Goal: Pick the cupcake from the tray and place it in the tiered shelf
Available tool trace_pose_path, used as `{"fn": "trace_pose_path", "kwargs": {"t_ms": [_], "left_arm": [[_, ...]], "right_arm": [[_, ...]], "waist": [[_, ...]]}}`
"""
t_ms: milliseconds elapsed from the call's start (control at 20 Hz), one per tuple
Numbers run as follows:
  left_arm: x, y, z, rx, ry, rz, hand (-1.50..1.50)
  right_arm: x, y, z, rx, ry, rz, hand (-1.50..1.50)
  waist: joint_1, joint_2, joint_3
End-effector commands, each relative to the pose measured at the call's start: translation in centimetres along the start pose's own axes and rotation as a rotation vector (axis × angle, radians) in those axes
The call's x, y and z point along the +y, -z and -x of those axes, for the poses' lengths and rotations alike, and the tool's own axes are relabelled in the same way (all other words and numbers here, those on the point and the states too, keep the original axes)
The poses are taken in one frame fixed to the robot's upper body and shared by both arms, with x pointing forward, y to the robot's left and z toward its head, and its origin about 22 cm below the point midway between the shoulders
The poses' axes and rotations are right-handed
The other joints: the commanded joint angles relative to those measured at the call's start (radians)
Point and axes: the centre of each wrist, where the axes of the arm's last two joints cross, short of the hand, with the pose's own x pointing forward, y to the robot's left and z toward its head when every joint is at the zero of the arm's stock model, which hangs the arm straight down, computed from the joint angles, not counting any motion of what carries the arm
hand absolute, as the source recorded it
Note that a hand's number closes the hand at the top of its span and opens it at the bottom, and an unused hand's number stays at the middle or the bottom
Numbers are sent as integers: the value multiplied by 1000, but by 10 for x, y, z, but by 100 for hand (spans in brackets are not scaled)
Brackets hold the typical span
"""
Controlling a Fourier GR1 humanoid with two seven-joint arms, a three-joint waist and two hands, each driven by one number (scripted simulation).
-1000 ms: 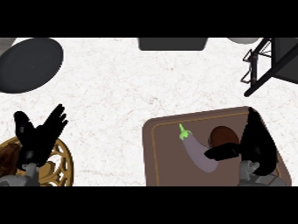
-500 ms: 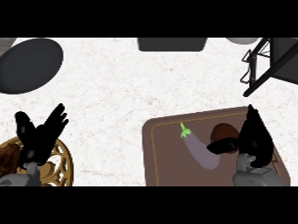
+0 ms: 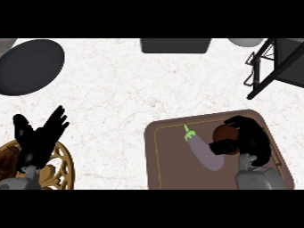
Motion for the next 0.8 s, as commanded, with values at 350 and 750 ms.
{"fn": "trace_pose_path", "kwargs": {"t_ms": [350,750], "left_arm": [[-8,-5,-10,38,-6,15,0],[-6,0,-9,42,4,0,0]], "right_arm": [[18,-21,-10,-188,-16,-22,150],[-42,22,16,-548,-55,-118,150]], "waist": [[3,19,13],[-2,19,14]]}}
